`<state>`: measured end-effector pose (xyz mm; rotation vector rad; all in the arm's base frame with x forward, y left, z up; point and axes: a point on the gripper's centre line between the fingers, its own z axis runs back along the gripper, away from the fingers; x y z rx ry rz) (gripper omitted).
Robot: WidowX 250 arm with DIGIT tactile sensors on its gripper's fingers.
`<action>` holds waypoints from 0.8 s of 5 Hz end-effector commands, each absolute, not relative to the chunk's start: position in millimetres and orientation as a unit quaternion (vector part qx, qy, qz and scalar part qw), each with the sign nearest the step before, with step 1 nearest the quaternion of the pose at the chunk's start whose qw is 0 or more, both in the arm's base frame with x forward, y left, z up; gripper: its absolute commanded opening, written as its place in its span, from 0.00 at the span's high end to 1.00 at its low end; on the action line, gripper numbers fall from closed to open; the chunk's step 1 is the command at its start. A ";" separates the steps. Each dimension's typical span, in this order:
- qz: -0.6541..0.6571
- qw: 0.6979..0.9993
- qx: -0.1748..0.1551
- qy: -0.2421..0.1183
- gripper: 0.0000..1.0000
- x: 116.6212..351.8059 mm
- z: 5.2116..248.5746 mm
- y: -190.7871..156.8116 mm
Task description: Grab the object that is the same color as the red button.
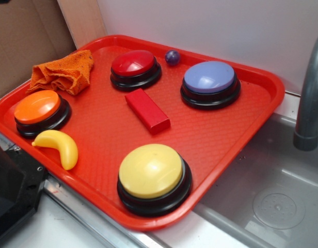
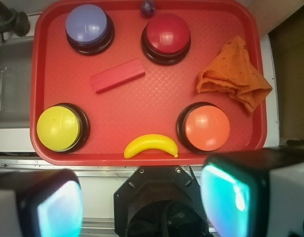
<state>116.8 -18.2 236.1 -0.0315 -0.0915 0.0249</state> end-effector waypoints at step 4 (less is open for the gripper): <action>0.299 0.948 -0.045 -0.103 0.00 174.0 182.0 -48.7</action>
